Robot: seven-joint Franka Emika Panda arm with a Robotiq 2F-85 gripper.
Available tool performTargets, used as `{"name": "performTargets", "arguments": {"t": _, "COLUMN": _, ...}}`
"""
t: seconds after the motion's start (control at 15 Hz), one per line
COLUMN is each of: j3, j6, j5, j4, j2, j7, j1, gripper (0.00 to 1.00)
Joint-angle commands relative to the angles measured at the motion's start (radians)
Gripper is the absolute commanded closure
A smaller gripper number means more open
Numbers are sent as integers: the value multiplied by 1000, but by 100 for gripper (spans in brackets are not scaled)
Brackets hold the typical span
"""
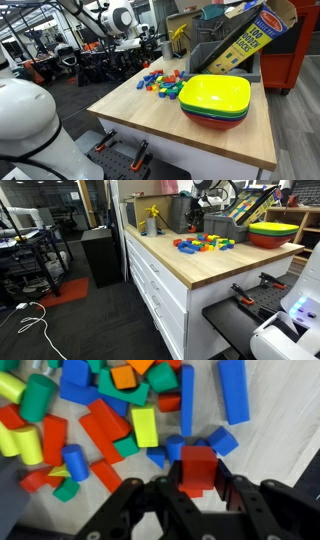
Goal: Move the red block next to the grey tub
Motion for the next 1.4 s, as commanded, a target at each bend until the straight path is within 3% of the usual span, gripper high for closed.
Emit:
{"name": "performTargets", "arguments": {"t": 0.0, "j3": -44, "j6": -11, "j5": -90, "j4": -37, "j2": -57, "j7": 108, "j1": -40, "gripper": 89}}
{"name": "performTargets", "arguments": {"t": 0.53, "j3": -109, "j6": -7, "j5": -151, "j4": -5, "j2": 4, "j7": 189, "j1": -111, "gripper": 89}}
{"name": "performTargets", "arguments": {"t": 1.33, "j3": -137, "j6": 34, "j5": -179, "j4": 52, "j2": 180, "j7": 206, "j1": -86, "gripper": 89}}
